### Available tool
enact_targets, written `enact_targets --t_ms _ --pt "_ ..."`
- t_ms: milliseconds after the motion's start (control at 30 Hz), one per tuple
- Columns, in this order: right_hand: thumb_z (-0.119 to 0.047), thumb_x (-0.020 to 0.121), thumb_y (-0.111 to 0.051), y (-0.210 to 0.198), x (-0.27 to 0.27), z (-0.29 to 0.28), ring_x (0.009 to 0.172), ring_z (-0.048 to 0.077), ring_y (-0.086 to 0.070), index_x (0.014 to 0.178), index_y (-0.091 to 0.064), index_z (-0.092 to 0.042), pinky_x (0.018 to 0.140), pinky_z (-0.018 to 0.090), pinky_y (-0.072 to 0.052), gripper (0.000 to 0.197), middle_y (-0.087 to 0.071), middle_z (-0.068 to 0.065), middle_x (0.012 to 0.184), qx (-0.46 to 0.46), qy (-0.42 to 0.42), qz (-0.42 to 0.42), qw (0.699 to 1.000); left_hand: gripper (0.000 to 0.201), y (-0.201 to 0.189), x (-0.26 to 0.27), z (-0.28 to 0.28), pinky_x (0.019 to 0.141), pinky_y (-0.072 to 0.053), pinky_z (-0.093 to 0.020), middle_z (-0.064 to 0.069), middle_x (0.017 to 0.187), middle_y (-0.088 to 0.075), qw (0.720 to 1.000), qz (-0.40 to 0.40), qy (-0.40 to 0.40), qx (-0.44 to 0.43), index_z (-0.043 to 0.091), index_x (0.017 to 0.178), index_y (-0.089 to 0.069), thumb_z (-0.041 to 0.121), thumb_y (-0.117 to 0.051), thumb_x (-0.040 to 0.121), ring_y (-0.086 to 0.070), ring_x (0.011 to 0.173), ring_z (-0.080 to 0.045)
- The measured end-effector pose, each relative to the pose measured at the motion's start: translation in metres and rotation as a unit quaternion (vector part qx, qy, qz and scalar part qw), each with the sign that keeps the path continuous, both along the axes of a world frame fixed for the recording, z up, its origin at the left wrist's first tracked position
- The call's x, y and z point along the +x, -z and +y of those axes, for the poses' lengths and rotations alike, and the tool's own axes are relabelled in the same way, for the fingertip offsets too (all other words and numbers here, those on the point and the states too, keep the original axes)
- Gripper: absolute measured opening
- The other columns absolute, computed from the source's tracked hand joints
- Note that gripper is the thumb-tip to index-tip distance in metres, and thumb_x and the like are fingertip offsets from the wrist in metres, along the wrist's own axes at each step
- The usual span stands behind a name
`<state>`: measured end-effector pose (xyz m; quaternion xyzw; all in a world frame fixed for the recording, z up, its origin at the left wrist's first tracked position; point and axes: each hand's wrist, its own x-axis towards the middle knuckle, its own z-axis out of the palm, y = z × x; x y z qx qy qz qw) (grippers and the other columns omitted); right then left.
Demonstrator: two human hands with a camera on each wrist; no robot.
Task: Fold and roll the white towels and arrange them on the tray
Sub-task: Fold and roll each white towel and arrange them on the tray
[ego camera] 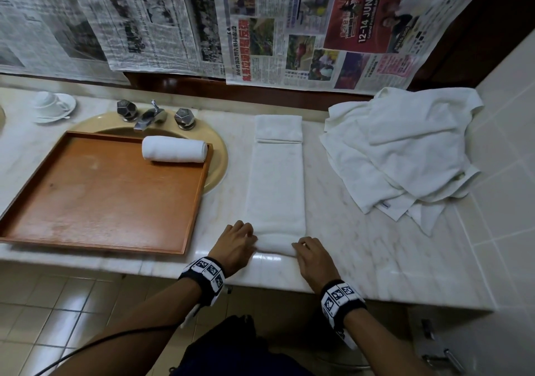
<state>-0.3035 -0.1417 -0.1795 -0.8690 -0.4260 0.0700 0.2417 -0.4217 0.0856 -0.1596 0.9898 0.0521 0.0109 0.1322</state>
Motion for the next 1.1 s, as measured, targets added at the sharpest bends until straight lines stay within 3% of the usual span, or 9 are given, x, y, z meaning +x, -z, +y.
enact_targets --t_ms 133,333,433,533,633,733,900,1033,1100 --pt "-0.02 0.076 -0.08 0.006 0.008 -0.008 0.093 0.012 -0.049 0.108 -0.07 -0.013 0.075 0.027 -0.053 0.034 -0.058 0.003 0.106 -0.018 -0.026 0.056 0.998 0.013 0.006 0.003 0.004 0.064 -0.04 -0.036 -0.003 0.096 -0.058 0.997 0.022 -0.007 -0.079 0.015 0.09 -0.07 0.014 -0.061 0.082 -0.049 0.084 -0.025" --pt "-0.02 0.088 -0.066 -0.005 0.026 0.008 0.089 0.009 -0.047 0.107 -0.072 -0.012 0.08 0.023 -0.041 0.021 -0.055 -0.002 0.101 -0.032 0.002 0.098 0.995 0.018 -0.005 0.018 0.019 0.081 -0.042 -0.041 -0.008 0.106 -0.059 0.981 0.103 -0.019 -0.161 0.011 0.108 -0.061 0.012 -0.051 0.092 -0.05 0.097 -0.028" --pt "-0.022 0.085 -0.073 -0.012 0.034 0.014 0.087 0.01 -0.059 0.108 -0.072 -0.018 0.078 0.017 -0.042 0.023 -0.061 -0.009 0.092 -0.008 0.073 0.173 0.982 0.034 -0.008 0.023 0.022 0.072 -0.039 -0.027 -0.003 0.105 -0.061 0.975 0.097 -0.047 -0.192 0.018 0.119 -0.051 0.001 -0.054 0.089 -0.055 0.089 -0.015" --pt "-0.019 0.076 -0.082 -0.017 0.04 0.02 0.074 0.007 -0.061 0.088 -0.064 -0.026 0.071 0.019 -0.049 0.023 -0.065 -0.007 0.076 0.022 0.182 0.238 0.954 0.042 -0.009 0.024 0.022 0.059 -0.033 -0.01 0.007 0.109 -0.051 0.973 0.062 -0.066 -0.212 0.025 0.118 -0.051 -0.003 -0.057 0.088 -0.05 0.069 0.008" --pt "-0.017 0.076 -0.081 -0.017 0.04 0.026 0.069 0.007 -0.061 0.076 -0.061 -0.02 0.067 0.019 -0.048 0.021 -0.065 -0.006 0.072 0.036 0.21 0.24 0.947 0.028 -0.006 0.023 0.022 0.053 -0.031 -0.017 0.008 0.114 -0.048 0.986 0.022 -0.052 -0.155 0.025 0.106 -0.059 0.003 -0.061 0.09 -0.049 0.061 -0.003" --pt "-0.008 0.078 -0.077 -0.013 0.032 0.032 0.076 0.009 -0.063 0.075 -0.064 -0.018 0.07 0.019 -0.048 0.017 -0.064 -0.003 0.084 0.07 0.234 0.213 0.946 0.023 0.0 0.019 0.02 0.059 -0.037 -0.029 0.001 0.105 -0.061 0.995 -0.001 -0.008 -0.095 0.021 0.095 -0.068 0.003 -0.059 0.086 -0.058 0.071 -0.026" --pt "-0.01 0.09 -0.066 -0.009 0.017 0.031 0.086 0.006 -0.057 0.089 -0.073 -0.013 0.077 0.02 -0.047 0.007 -0.056 -0.008 0.107 0.055 0.184 0.096 0.977 0.021 0.008 0.004 0.021 0.072 -0.045 -0.035 0.004 0.115 -0.064 0.999 -0.015 0.029 -0.041 0.026 0.105 -0.069 0.037 -0.061 0.088 -0.056 0.094 -0.023" --pt "-0.032 0.07 -0.085 -0.007 0.011 0.02 0.097 0.021 -0.055 0.103 -0.072 -0.024 0.071 0.036 -0.05 0.037 -0.058 -0.001 0.115 -0.071 0.096 -0.023 0.993 0.037 0.006 0.009 0.026 0.074 -0.047 -0.039 0.003 0.115 -0.062 1.0 0.01 0.017 -0.005 0.031 0.108 -0.069 0.038 -0.079 0.073 -0.056 0.098 -0.026" --pt "-0.028 0.06 -0.091 -0.012 0.017 0.023 0.095 0.024 -0.057 0.101 -0.072 -0.024 0.071 0.037 -0.049 0.045 -0.057 0.002 0.111 -0.091 0.093 -0.021 0.991 0.032 -0.001 0.02 0.025 0.073 -0.047 -0.039 0.0 0.112 -0.061 1.0 0.013 0.0 0.002 0.029 0.098 -0.072 0.031 -0.083 0.067 -0.056 0.096 -0.028"
